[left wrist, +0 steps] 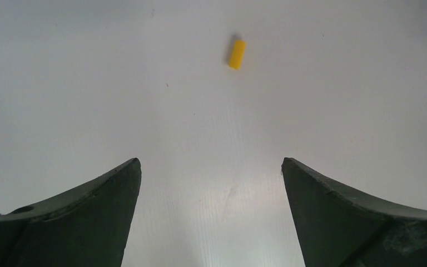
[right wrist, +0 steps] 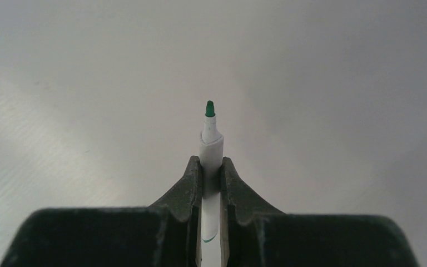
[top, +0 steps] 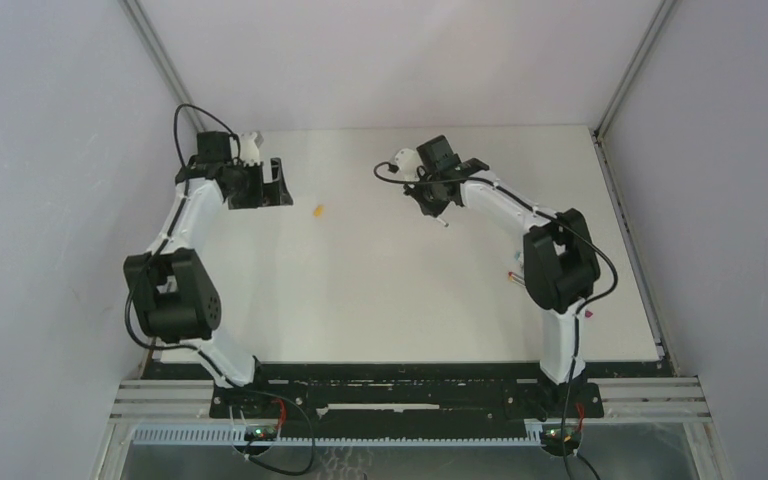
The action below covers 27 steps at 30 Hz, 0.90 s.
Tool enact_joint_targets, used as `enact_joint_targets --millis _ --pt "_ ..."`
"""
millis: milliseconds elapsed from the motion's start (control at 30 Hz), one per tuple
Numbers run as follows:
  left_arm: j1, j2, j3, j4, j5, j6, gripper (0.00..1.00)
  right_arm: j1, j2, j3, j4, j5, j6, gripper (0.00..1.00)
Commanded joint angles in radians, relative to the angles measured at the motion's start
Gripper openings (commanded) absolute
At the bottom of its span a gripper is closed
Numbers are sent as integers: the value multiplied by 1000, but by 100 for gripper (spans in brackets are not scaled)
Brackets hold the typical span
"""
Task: Open the pen caps
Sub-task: Place the pen at the center of the board.
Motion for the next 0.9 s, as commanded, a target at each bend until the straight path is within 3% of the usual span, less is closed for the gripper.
enact_joint_targets --millis 0,233,433,867 --pt "12 -153 -87 24 5 73 100 -21 100 168 -107 81 -126 0" --pt "45 -307 -196 14 -1 124 100 -31 244 298 -116 133 -299 0" --pt "61 -424 -322 58 -25 161 100 -59 375 455 -159 139 -327 1" --pt "64 -517 -421 113 7 179 100 -80 446 487 -161 95 -519 8"
